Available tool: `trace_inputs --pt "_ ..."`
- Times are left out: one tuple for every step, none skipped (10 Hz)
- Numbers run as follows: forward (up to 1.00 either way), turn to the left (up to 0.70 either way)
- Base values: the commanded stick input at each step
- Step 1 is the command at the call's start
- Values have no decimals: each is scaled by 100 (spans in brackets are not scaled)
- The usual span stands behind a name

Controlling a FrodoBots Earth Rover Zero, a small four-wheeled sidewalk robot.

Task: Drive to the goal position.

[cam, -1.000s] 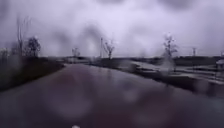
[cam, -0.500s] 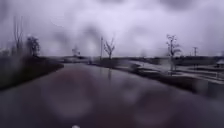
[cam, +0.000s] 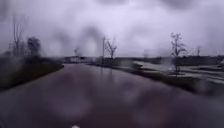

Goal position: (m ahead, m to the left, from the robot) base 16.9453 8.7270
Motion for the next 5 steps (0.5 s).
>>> trace_inputs --pt "70 33" --pt "70 24" --pt "70 9" --pt "70 0" --pt "70 0"
